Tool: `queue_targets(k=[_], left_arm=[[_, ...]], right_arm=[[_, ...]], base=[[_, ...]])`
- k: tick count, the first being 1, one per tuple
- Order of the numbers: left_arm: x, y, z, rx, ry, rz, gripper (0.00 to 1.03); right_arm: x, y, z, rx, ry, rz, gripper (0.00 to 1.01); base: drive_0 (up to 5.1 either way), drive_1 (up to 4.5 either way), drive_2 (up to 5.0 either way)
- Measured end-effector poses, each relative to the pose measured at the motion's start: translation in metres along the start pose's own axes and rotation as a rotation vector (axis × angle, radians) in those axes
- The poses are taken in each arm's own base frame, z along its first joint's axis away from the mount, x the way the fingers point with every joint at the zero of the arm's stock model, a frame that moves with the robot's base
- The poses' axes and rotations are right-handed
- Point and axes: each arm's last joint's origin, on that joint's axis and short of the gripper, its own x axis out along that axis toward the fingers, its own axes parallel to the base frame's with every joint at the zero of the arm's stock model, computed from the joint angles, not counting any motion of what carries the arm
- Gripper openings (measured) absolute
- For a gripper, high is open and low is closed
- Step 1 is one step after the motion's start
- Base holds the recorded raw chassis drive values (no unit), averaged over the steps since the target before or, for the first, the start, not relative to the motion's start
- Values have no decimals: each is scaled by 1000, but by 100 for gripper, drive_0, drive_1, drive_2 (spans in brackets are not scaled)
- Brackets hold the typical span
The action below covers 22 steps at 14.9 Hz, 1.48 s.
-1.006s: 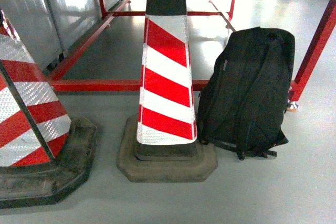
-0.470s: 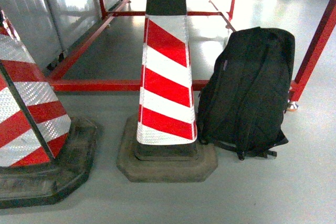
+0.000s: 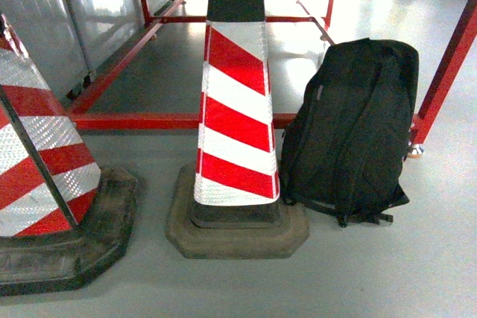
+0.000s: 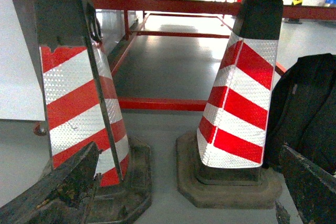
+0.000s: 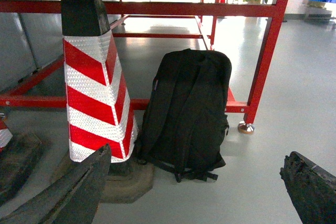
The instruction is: Sort blue parts and orange caps into right shelf containers
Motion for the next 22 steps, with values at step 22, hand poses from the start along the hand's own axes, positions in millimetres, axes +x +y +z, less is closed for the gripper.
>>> queue_targets(k=[22], left_arm=[[0, 0, 0, 0, 0, 0, 98]], right_arm=[[0, 0, 0, 0, 0, 0, 98]], base=[[0, 0, 0]])
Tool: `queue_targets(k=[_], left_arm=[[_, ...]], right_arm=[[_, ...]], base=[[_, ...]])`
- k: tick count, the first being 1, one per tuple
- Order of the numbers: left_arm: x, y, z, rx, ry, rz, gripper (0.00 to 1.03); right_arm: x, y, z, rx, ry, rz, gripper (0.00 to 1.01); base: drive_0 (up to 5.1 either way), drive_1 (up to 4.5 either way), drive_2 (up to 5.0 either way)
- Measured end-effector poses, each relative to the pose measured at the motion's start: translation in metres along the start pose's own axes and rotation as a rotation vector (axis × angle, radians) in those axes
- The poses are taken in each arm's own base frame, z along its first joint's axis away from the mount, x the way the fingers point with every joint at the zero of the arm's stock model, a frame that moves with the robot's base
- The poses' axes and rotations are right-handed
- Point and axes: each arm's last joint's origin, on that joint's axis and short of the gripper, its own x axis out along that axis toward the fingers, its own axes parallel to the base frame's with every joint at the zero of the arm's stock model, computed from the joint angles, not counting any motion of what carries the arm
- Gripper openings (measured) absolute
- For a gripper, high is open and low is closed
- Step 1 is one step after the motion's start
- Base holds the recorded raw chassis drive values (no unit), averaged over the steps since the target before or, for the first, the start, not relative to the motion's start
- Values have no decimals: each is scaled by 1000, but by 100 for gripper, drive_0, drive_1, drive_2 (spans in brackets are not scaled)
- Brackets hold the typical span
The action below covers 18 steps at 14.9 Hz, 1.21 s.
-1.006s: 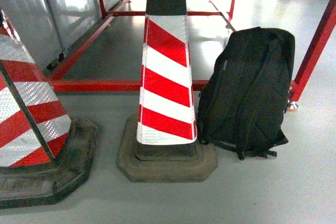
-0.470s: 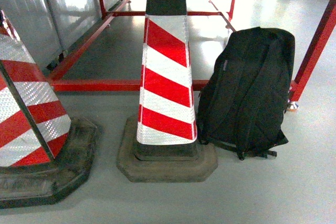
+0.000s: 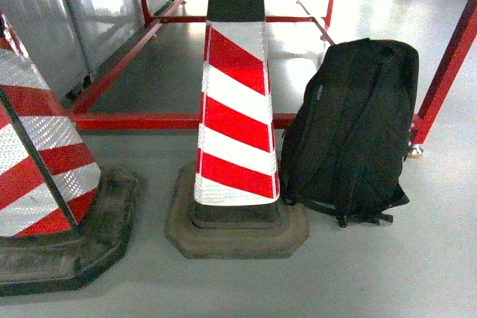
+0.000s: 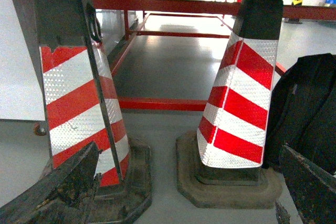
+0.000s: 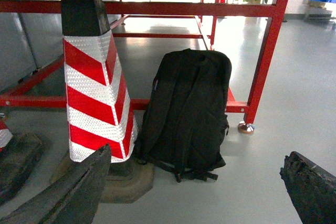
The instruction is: Sort blue parts and orange caps into right shelf containers
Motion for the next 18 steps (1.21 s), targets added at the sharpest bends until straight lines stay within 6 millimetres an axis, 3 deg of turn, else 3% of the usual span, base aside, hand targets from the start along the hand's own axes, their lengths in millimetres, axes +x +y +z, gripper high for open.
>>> queue_targets(k=[18], left_arm=[[0, 0, 0, 0, 0, 0, 98]], right_arm=[[0, 0, 0, 0, 0, 0, 98]], base=[[0, 0, 0]])
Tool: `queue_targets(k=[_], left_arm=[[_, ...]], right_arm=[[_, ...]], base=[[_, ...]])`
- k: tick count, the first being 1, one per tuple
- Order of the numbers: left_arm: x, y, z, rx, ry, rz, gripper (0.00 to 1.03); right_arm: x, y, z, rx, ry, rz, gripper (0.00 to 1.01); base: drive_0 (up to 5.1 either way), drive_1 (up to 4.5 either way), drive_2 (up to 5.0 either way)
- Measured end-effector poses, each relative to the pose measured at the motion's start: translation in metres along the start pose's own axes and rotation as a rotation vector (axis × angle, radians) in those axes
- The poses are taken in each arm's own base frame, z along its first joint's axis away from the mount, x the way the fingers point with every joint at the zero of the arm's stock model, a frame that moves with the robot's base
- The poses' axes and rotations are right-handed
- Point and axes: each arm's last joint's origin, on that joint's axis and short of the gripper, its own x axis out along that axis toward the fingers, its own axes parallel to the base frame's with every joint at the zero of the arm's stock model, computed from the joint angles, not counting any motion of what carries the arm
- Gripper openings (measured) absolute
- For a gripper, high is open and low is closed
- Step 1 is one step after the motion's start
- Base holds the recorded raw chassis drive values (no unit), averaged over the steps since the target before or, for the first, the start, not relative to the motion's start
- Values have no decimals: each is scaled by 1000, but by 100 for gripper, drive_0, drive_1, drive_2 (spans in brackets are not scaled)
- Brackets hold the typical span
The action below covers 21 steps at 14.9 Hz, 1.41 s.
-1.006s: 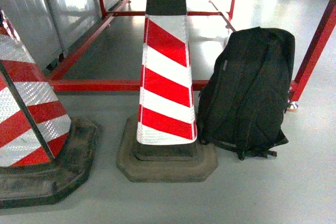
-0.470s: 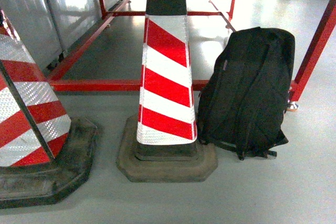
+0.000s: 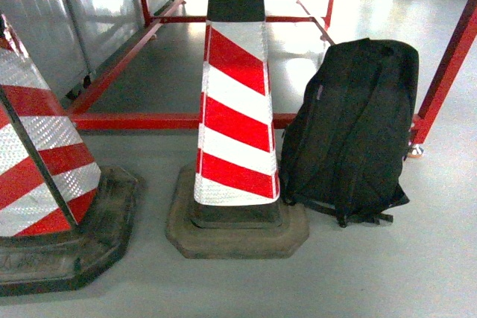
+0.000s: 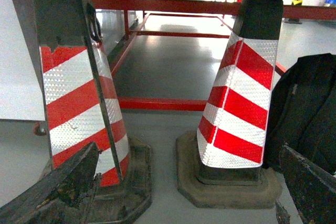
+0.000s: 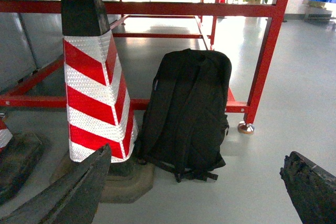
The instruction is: Sort blue parts and orange caps into right shelf containers
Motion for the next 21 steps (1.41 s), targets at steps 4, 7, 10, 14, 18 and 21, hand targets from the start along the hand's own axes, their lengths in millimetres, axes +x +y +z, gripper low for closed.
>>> queue_targets(k=[4, 7, 10, 14, 18, 21], left_arm=[[0, 0, 0, 0, 0, 0, 98], [0, 0, 0, 0, 0, 0, 98], [0, 0, 0, 0, 0, 0, 98], [0, 0, 0, 0, 0, 0, 98], [0, 0, 0, 0, 0, 0, 98], [0, 0, 0, 0, 0, 0, 98]], right_arm=[[0, 0, 0, 0, 0, 0, 98], [0, 0, 0, 0, 0, 0, 98], [0, 0, 0, 0, 0, 0, 98], [0, 0, 0, 0, 0, 0, 98], [0, 0, 0, 0, 0, 0, 98], [0, 0, 0, 0, 0, 0, 98]], base=[[0, 0, 0], [0, 0, 0], [0, 0, 0], [0, 0, 0], [0, 0, 0], [0, 0, 0]])
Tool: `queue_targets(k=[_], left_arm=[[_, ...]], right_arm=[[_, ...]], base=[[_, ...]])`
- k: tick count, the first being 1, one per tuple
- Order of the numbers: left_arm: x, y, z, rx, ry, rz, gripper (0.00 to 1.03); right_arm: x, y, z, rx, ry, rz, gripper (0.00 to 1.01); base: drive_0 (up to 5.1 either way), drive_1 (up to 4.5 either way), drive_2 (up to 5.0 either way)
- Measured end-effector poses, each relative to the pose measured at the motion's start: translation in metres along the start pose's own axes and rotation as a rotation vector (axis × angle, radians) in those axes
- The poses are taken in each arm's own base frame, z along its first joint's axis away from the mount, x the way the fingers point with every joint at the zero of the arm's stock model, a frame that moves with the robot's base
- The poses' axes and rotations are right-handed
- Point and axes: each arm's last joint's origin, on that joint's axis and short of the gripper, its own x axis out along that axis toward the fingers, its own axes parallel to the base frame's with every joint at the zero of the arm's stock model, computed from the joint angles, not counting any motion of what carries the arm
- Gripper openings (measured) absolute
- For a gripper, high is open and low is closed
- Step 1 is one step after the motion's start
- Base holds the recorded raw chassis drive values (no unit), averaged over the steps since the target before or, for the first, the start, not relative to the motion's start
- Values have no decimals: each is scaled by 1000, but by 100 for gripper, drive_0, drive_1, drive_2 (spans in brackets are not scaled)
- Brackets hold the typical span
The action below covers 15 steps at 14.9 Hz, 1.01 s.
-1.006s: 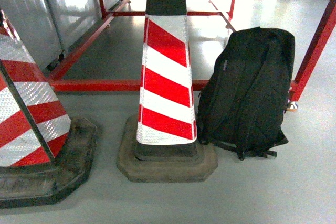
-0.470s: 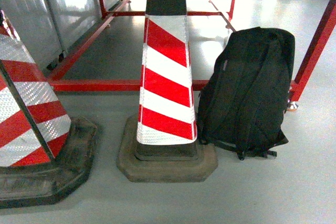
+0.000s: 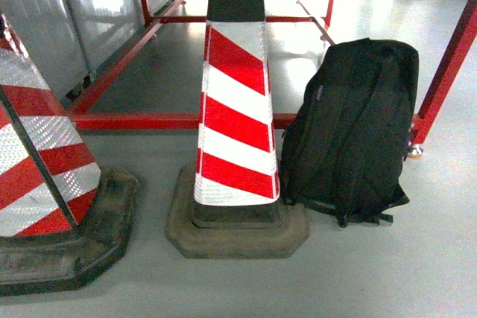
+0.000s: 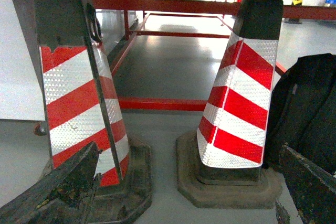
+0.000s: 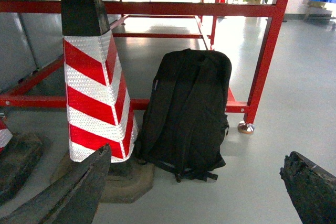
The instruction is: Sort blue parts and orange caps into right shelf containers
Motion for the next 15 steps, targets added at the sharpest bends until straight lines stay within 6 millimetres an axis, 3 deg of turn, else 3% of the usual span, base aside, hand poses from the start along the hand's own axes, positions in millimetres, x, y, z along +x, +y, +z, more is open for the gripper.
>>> queue_targets(k=[15], left_arm=[[0, 0, 0, 0, 0, 0, 98]], right_arm=[[0, 0, 0, 0, 0, 0, 98]], base=[[0, 0, 0]])
